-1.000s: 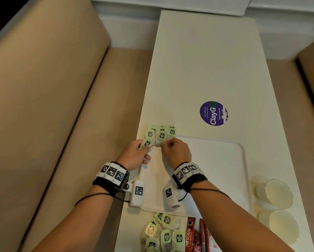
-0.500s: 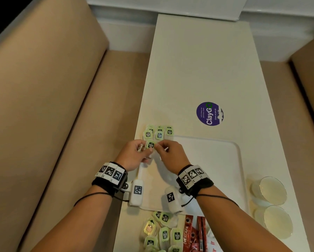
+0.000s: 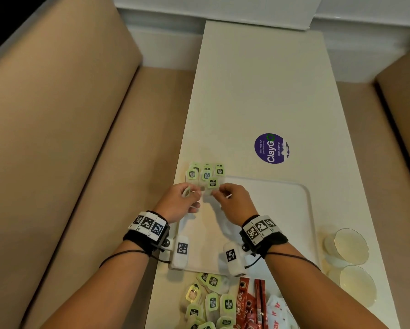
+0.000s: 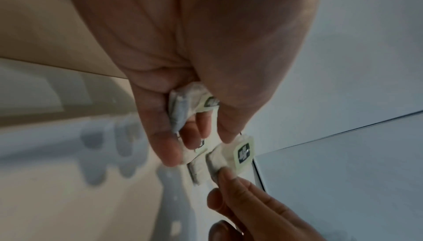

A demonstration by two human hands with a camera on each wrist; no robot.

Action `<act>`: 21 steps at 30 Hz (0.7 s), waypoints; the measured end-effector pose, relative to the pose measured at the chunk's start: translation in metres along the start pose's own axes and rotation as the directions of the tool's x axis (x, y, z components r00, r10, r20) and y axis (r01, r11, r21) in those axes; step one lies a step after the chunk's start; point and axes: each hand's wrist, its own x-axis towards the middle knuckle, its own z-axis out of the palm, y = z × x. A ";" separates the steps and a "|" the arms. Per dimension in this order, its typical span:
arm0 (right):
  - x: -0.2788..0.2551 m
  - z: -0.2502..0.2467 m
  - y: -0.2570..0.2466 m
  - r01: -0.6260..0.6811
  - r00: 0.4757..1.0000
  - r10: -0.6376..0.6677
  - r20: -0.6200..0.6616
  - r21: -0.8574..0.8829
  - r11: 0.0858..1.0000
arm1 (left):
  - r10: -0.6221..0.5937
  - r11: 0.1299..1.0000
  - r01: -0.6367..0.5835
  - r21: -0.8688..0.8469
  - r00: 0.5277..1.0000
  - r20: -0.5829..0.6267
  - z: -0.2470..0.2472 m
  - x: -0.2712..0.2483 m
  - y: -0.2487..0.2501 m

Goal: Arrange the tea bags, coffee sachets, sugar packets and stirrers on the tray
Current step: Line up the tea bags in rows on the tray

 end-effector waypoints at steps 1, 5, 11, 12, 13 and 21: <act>0.003 -0.004 0.002 -0.013 0.999 0.013 -0.040 -0.023 1.000 | -0.024 1.000 0.024 -0.012 1.000 0.001 0.000 0.000 0.000; 0.013 -0.011 0.009 -0.104 0.991 0.098 -0.090 -0.059 0.993 | -0.103 0.986 0.109 -0.123 0.993 0.056 0.001 -0.002 -0.001; 0.021 -0.005 0.012 -0.194 0.976 0.187 -0.114 -0.053 0.980 | -0.134 0.988 0.138 -0.070 0.989 0.067 -0.006 -0.001 -0.015; 0.022 -0.004 0.012 -0.204 0.972 0.195 -0.128 -0.060 0.977 | -0.132 0.988 0.137 -0.076 0.989 0.070 -0.006 -0.001 -0.017; 0.023 -0.003 0.011 -0.212 0.969 0.201 -0.142 -0.072 0.975 | -0.128 0.988 0.134 -0.082 0.989 0.073 -0.007 -0.001 -0.018; 0.023 0.003 0.007 -0.234 0.964 0.203 -0.174 -0.181 0.955 | -0.101 0.991 0.106 -0.081 0.993 0.060 -0.002 0.004 -0.017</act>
